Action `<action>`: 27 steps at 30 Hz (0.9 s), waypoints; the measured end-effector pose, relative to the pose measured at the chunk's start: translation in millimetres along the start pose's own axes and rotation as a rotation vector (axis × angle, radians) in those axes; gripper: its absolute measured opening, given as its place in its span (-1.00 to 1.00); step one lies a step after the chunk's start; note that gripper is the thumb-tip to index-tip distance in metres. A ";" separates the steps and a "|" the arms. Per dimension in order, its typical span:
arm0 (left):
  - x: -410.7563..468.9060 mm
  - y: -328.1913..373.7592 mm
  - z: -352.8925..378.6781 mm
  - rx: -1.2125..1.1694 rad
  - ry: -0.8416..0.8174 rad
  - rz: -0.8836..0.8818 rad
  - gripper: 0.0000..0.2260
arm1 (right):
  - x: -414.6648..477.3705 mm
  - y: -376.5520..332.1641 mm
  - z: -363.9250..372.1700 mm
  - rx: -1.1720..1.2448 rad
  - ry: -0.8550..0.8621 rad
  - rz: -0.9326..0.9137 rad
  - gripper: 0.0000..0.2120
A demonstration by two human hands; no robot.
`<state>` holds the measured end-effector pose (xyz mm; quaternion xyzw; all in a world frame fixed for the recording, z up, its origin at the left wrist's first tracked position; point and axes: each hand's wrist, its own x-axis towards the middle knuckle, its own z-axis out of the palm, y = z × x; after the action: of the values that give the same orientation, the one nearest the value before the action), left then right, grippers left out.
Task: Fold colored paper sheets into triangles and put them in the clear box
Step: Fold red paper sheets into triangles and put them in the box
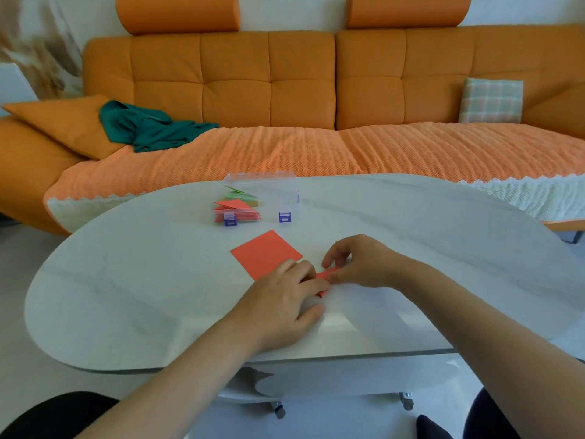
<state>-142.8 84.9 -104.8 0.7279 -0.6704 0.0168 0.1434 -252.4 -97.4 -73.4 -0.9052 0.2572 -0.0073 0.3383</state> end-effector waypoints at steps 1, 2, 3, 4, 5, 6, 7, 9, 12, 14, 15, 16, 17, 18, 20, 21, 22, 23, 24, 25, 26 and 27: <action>0.2 0.0 -0.3 -0.001 -0.006 -0.009 -0.59 | 1.2 -0.7 -0.6 -0.011 -0.007 0.004 -0.82; 0.3 0.2 -0.4 -0.003 -0.007 -0.015 -0.59 | 2.2 -1.3 -1.3 -0.022 -0.011 0.008 -0.82; 0.3 0.5 -0.5 -0.005 -0.007 -0.019 -0.60 | 3.1 -1.4 -2.2 -0.033 -0.015 0.013 -0.82; 0.4 0.7 -0.4 -0.003 -0.006 -0.020 -0.61 | 3.4 -1.5 -3.4 -0.041 -0.018 0.017 -0.83; 0.5 0.7 -0.4 0.002 -0.004 -0.018 -0.62 | 3.6 -1.2 -5.1 -0.050 -0.021 0.021 -0.84; 1.0 0.6 -0.2 0.008 -0.002 -0.014 -0.62 | 3.8 -0.6 -7.5 -0.056 -0.019 0.027 -0.86; 1.3 0.6 0.0 0.015 -0.001 -0.013 -0.63 | 4.4 0.6 -10.2 -0.059 -0.013 0.036 -0.88; 1.6 0.4 0.6 0.023 0.003 -0.020 -0.63 | 4.1 2.4 -15.4 -0.042 0.005 0.063 -0.92; 0.5 0.9 1.7 0.024 0.008 -0.025 -0.61 | 5.9 4.3 -17.3 0.007 0.028 0.105 -0.87; 0.0 1.2 2.5 0.029 0.004 -0.023 -0.59 | 8.5 3.4 -14.9 0.044 0.042 0.142 -0.82; 0.0 1.4 2.7 0.034 0.004 -0.021 -0.58 | 9.8 3.3 -13.0 0.050 0.051 0.154 -0.79; 0.1 1.5 2.9 0.040 0.005 -0.021 -0.57 | 10.3 3.0 -11.4 0.059 0.065 0.166 -0.77; 0.1 1.6 3.3 0.043 0.007 -0.021 -0.57 | 10.5 3.6 -10.2 0.065 0.081 0.165 -0.76; -0.4 1.4 3.7 0.037 0.015 -0.022 -0.56 | 9.5 4.4 -9.1 0.072 0.092 0.154 -0.75; -2.4 0.2 4.2 -0.006 0.038 -0.025 -0.56 | 6.1 5.5 -6.8 0.082 0.091 0.117 -0.80; -3.3 -0.7 4.4 -0.032 0.047 -0.028 -0.57 | 5.4 7.6 -5.4 0.082 0.083 0.105 -0.86; -3.9 -1.3 4.4 -0.052 0.055 -0.031 -0.57 | 3.4 7.7 -4.4 0.071 0.072 0.090 -0.96; -3.9 -1.4 4.3 -0.061 0.059 -0.034 -0.58 | 2.4 8.2 -3.2 0.040 0.054 0.071 -0.90; -3.2 -0.9 3.7 -0.056 0.055 -0.038 -0.58 | 1.2 7.5 -2.0 0.005 0.037 0.064 -0.81; -1.5 0.4 2.8 -0.038 0.039 -0.044 -0.58 | 1.4 7.0 -1.3 -0.015 0.029 0.067 -0.75; 0.8 2.3 2.1 -0.012 0.017 -0.049 -0.58 | 1.6 5.1 -1.1 -0.023 0.029 0.069 -0.72; 3.1 4.7 1.6 0.012 -0.001 -0.053 -0.59 | 2.0 3.8 -1.5 -0.020 0.025 0.069 -0.72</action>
<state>-147.4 81.2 -104.8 0.7461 -0.6509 0.0165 0.1391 -252.7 -101.7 -74.9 -0.8989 0.2926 -0.0043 0.3262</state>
